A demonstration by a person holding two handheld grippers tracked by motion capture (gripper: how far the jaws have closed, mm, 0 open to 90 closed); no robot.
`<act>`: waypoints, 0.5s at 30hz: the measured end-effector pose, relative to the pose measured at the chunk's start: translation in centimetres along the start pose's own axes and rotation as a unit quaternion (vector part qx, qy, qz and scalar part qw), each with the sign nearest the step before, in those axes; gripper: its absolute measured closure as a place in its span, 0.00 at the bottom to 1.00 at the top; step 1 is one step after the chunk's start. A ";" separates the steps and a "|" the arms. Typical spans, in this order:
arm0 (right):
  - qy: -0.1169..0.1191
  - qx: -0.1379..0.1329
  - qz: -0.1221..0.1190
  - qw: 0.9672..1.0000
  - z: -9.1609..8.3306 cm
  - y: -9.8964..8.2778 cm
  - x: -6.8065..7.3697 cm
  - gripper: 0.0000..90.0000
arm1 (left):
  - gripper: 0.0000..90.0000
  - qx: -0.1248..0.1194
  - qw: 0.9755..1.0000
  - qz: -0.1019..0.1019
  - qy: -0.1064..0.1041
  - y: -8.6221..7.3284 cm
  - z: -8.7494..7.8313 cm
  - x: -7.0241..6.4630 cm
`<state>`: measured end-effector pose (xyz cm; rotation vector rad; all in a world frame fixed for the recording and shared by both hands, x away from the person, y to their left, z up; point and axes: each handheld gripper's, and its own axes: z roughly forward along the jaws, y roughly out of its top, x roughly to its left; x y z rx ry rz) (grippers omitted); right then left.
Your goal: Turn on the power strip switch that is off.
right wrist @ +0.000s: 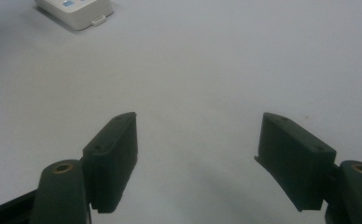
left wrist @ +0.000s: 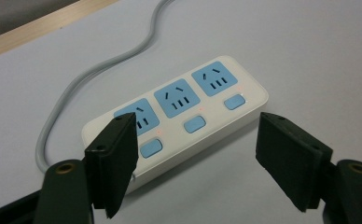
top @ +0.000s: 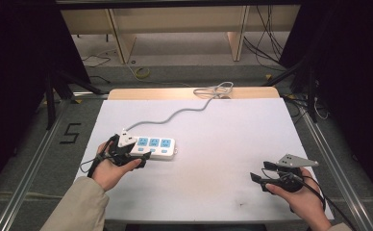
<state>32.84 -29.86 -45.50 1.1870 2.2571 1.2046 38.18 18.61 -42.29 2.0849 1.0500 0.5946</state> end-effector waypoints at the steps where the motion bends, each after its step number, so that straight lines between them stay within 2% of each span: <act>1: 0.000 0.000 0.000 1.000 0.0 0.0 0.0 0.32 | 0.32 0.000 1.000 0.002 -0.001 -0.1 -0.1 0.0; 15: 0.002 -0.002 0.000 1.000 0.0 0.0 0.0 0.32 | 0.28 -0.043 0.999 0.013 -0.024 -0.8 -1.0 -0.6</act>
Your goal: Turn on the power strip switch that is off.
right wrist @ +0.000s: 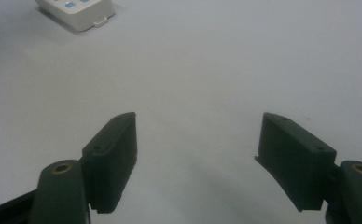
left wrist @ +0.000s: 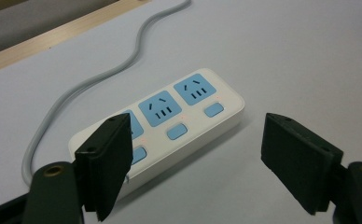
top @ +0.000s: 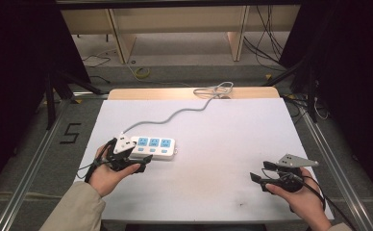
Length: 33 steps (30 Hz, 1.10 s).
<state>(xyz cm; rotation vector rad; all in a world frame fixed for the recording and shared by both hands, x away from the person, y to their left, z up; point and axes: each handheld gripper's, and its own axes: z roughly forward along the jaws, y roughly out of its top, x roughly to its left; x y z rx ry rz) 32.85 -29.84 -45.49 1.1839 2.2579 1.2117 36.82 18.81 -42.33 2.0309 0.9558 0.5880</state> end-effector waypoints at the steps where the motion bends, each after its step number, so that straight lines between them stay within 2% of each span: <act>1: 0.000 -0.001 -0.001 1.000 0.0 0.0 0.0 0.32 | 0.27 -0.004 1.000 0.001 0.000 -0.1 0.0 -0.1; 4: 0.001 -0.001 -0.002 1.000 0.0 0.0 0.0 0.32 | 0.27 -0.009 1.000 0.005 -0.004 -0.5 -0.1 -0.2; 9: 0.003 -0.001 -0.003 1.000 0.0 0.0 0.0 0.32 | 0.26 -0.004 1.000 0.015 -0.010 -1.3 -0.3 -0.4; 21: 0.005 -0.001 -0.004 1.000 0.1 0.0 0.1 0.32 | 0.26 0.004 1.000 0.018 -0.003 -2.8 -1.2 -0.3; 33: 0.007 -0.002 -0.002 1.000 0.1 0.0 0.1 0.32 | 0.26 0.011 1.000 0.023 -0.005 -3.0 -1.0 -0.5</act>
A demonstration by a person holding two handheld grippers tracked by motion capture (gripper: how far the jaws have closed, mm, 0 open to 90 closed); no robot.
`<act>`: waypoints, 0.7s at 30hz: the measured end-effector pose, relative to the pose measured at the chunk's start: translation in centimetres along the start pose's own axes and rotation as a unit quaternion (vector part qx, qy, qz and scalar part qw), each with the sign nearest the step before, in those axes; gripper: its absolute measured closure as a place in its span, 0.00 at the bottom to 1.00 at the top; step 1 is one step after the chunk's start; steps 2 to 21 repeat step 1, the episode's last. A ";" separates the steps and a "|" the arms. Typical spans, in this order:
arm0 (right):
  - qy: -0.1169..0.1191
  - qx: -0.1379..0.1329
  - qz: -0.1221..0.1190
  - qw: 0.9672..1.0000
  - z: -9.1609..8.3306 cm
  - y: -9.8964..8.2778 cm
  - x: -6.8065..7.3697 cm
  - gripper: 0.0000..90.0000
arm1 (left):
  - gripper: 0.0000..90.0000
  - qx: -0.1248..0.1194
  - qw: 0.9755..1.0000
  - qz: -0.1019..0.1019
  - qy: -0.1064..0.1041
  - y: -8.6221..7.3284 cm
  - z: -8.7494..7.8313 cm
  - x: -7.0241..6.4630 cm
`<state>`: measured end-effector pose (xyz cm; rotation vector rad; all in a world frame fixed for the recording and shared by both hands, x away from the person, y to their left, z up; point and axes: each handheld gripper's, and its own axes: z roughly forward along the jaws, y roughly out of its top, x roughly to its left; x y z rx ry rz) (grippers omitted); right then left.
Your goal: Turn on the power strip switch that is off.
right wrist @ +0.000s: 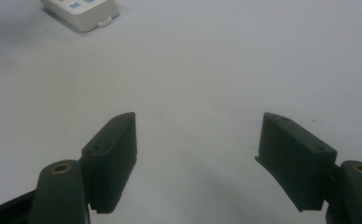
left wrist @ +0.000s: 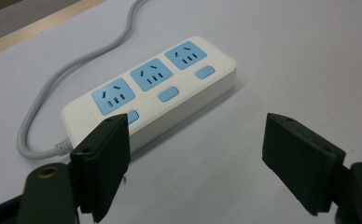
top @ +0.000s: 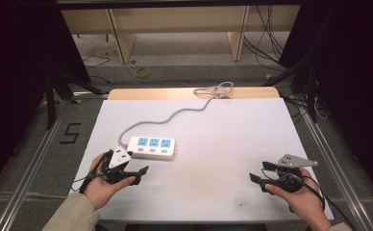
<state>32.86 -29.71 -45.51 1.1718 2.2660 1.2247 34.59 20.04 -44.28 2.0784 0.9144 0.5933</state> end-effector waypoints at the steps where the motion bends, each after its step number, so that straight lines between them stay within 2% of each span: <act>1: 0.000 0.000 0.000 1.000 0.0 0.0 0.0 0.32 | 0.26 0.000 1.000 0.000 -0.001 0.0 0.1 -0.1; 21: 0.000 0.000 0.000 1.000 0.0 0.0 0.0 0.32 | 0.26 0.000 1.000 0.000 -0.001 0.0 0.1 -0.1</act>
